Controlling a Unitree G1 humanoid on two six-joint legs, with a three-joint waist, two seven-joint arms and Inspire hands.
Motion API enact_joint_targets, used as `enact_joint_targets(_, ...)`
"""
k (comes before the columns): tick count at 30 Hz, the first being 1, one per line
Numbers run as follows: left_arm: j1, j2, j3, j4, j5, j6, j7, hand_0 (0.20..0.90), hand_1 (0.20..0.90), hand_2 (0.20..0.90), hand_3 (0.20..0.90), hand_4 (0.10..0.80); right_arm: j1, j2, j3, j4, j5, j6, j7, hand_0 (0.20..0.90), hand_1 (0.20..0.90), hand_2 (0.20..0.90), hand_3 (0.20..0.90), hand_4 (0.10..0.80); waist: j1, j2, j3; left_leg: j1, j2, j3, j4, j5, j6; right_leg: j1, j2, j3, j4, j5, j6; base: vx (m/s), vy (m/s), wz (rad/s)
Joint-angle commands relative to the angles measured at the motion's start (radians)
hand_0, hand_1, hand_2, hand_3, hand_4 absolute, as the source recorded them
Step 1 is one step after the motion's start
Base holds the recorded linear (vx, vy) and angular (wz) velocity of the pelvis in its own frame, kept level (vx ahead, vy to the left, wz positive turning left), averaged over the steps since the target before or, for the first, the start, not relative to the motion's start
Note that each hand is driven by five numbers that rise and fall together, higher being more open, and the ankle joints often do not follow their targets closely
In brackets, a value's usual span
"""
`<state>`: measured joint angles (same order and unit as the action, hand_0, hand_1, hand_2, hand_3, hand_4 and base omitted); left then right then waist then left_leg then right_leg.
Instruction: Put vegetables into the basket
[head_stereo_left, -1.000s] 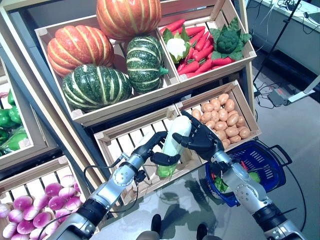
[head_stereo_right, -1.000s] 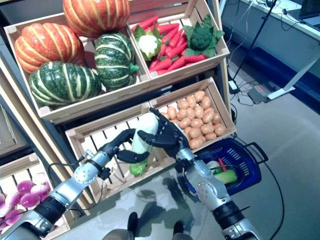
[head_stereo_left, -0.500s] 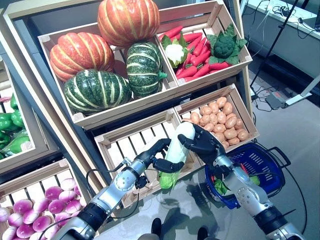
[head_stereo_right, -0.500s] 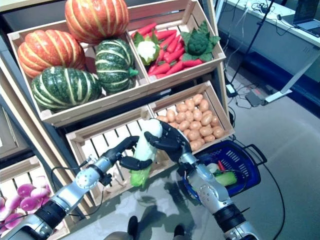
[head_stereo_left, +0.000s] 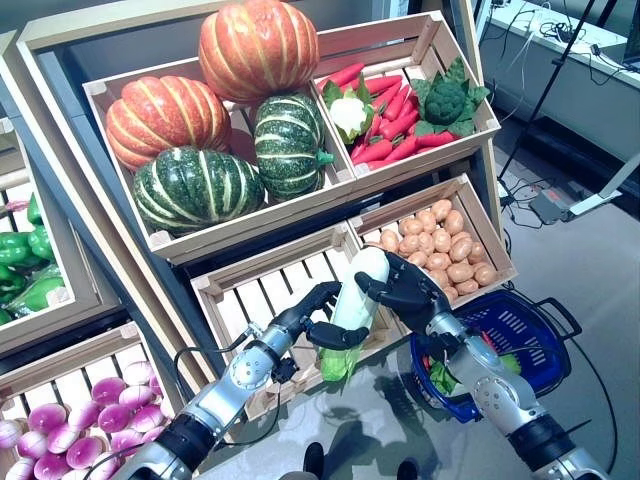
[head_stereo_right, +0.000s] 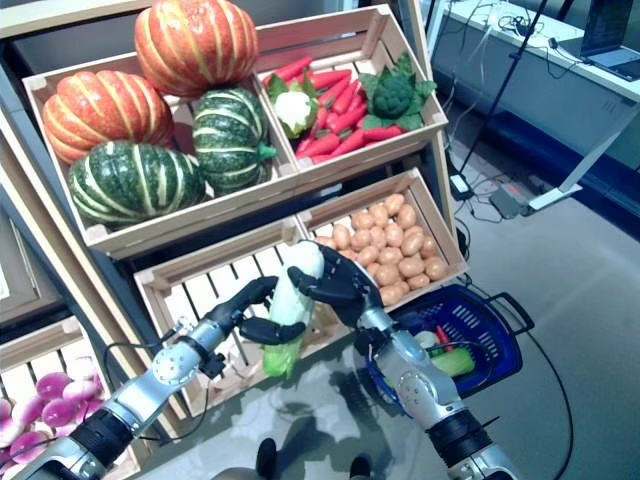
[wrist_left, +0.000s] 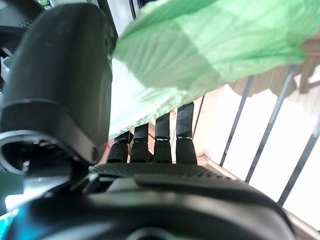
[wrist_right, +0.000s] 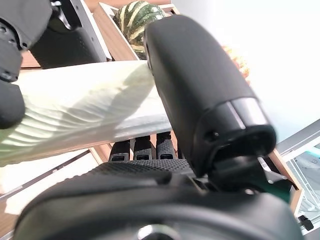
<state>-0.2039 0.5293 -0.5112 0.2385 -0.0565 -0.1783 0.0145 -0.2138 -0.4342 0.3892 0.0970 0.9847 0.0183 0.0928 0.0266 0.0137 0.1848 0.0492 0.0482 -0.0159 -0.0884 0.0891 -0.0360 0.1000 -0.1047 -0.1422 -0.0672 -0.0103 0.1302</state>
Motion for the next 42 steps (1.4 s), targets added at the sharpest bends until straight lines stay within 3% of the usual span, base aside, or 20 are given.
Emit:
enact_joint_targets(1, -0.082, -0.035, 0.076, -0.024, -0.043, -0.056, 0.053, 0.900, 0.900, 0.900, 0.900, 0.800, -0.056, 0.070, -0.070, -0.162, 0.086, -0.096, 0.039, 0.300, 0.300, 0.300, 0.300, 0.400, 0.008, -0.019, -0.057, 0.003, -0.040, -0.020, 0.026, -0.109, 0.030, -0.050, -0.003, 0.011, 0.077, -0.016, -0.044, 0.000, 0.000, 0.00)
enact_joint_targets(20, -0.025, -0.051, 0.186, -0.070, -0.252, -0.062, -0.051, 0.900, 0.900, 0.900, 0.900, 0.800, -0.043, 0.055, -0.355, -0.114, 0.125, -0.194, -0.059, 0.300, 0.300, 0.300, 0.300, 0.400, -0.007, -0.017, -0.042, -0.004, -0.029, -0.011, 0.028, -0.115, 0.030, -0.060, 0.004, 0.025, 0.085, -0.023, -0.050, -0.002, 0.000, 0.00)
enact_joint_targets(28, -0.043, -0.045, 0.199, -0.084, -0.341, -0.063, -0.069, 0.900, 0.900, 0.900, 0.900, 0.800, -0.080, -0.011, -0.460, -0.003, 0.127, -0.245, -0.133, 0.300, 0.300, 0.300, 0.300, 0.400, -0.014, -0.018, -0.009, -0.028, -0.026, -0.005, 0.039, -0.109, 0.031, -0.087, 0.008, 0.036, 0.101, -0.017, -0.054, -0.022, -0.006, -0.04)
enact_joint_targets(33, -0.043, -0.029, 0.204, -0.114, -0.356, -0.057, -0.060, 0.900, 0.900, 0.900, 0.900, 0.800, -0.070, -0.073, -0.506, 0.064, -0.062, -0.283, -0.225, 0.300, 0.300, 0.300, 0.300, 0.400, -0.015, -0.021, 0.007, -0.033, -0.023, -0.002, 0.038, -0.106, 0.030, -0.091, 0.009, 0.036, 0.105, -0.016, -0.054, -0.004, -0.009, -0.04)
enact_joint_targets(42, -0.080, -0.013, 0.223, -0.162, -0.486, -0.097, -0.067, 0.900, 0.900, 0.900, 0.900, 0.800, -0.106, -0.183, -0.548, 0.153, -0.188, -0.358, -0.390, 0.300, 0.300, 0.300, 0.300, 0.400, -0.023, -0.025, 0.085, -0.074, -0.021, 0.000, 0.054, -0.104, 0.030, -0.137, 0.022, 0.048, 0.129, -0.020, -0.060, -0.068, -0.002, -0.02)
